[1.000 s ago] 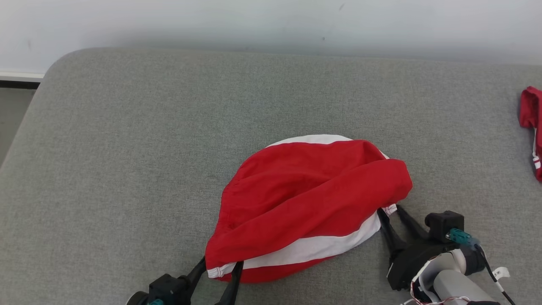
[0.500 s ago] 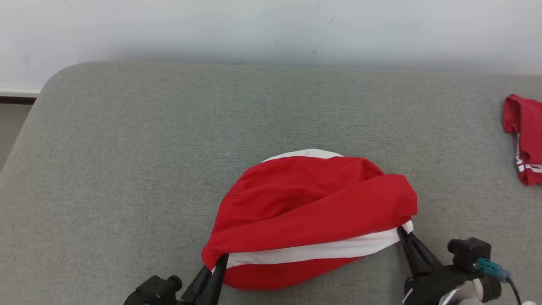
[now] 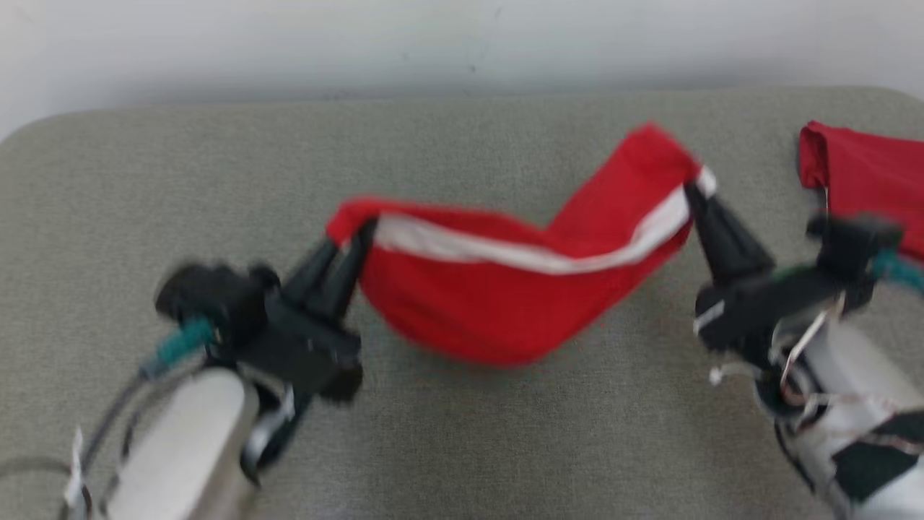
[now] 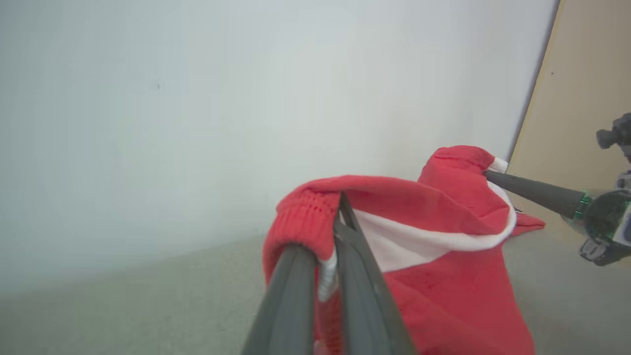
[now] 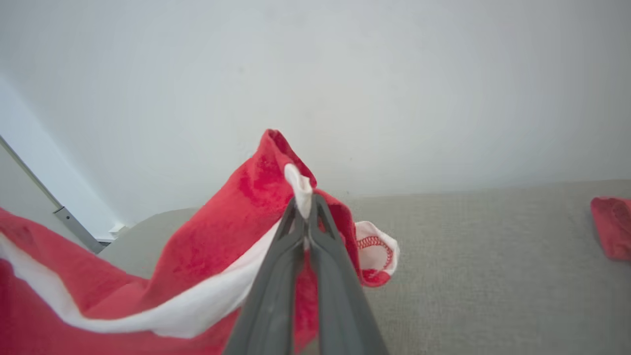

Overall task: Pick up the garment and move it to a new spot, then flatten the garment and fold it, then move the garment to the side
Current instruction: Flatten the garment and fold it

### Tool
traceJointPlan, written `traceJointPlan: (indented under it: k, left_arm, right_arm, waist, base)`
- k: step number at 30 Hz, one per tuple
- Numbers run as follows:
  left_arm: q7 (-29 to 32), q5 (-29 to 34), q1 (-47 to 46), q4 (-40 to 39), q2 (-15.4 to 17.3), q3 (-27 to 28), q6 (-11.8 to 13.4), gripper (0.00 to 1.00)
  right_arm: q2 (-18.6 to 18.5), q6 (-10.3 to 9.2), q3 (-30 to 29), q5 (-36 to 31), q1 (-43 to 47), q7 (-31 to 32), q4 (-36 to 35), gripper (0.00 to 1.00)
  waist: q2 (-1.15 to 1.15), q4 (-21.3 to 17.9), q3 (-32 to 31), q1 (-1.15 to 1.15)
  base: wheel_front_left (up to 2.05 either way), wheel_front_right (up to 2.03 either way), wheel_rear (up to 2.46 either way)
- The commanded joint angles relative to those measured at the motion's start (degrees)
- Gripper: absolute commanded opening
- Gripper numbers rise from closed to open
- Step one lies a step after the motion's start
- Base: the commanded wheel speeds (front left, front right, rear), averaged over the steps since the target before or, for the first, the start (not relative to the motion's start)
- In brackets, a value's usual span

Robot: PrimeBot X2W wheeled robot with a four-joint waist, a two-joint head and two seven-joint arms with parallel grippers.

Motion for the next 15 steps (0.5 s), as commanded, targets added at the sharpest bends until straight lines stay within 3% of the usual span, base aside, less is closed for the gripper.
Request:
traceJointPlan:
  k: [1, 9, 10, 15]
  left_arm:
    - [0.32, -2.13, -5.73, 0.96, 0.92, -0.49, 0.11, 0.0]
    - [5.36, -12.83, -41.07, 10.86, 2.15, -2.19, 0.11, 0.0]
    - [5.36, -12.83, -41.07, 10.86, 2.15, -2.19, 0.11, 0.0]
    - [6.23, -16.03, -60.74, 19.83, 1.19, -1.04, 0.11, 0.0]
  right_arm:
    - [0.09, 0.11, -0.57, 1.05, -4.51, 1.59, -0.07, 0.0]
    - [1.4, 0.1, -5.15, 3.53, -35.21, 10.34, 7.49, 0.0]
    - [1.4, 0.1, -5.15, 3.53, -35.21, 10.34, 7.49, 0.0]
    - [3.21, 0.1, -7.63, 1.98, -53.8, 11.76, 15.92, 0.0]
  waist:
    - [-0.01, -2.03, 4.58, 0.0]
    - [-0.01, -3.66, 17.59, 0.0]
    - [-0.01, -3.66, 17.59, 0.0]
    - [-0.01, -4.74, 23.49, 0.0]
  base:
    - [0.0, 0.0, 0.0]
    - [0.0, 0.0, 0.0]
    - [0.0, 0.0, 0.0]
    - [0.0, 0.0, 0.0]
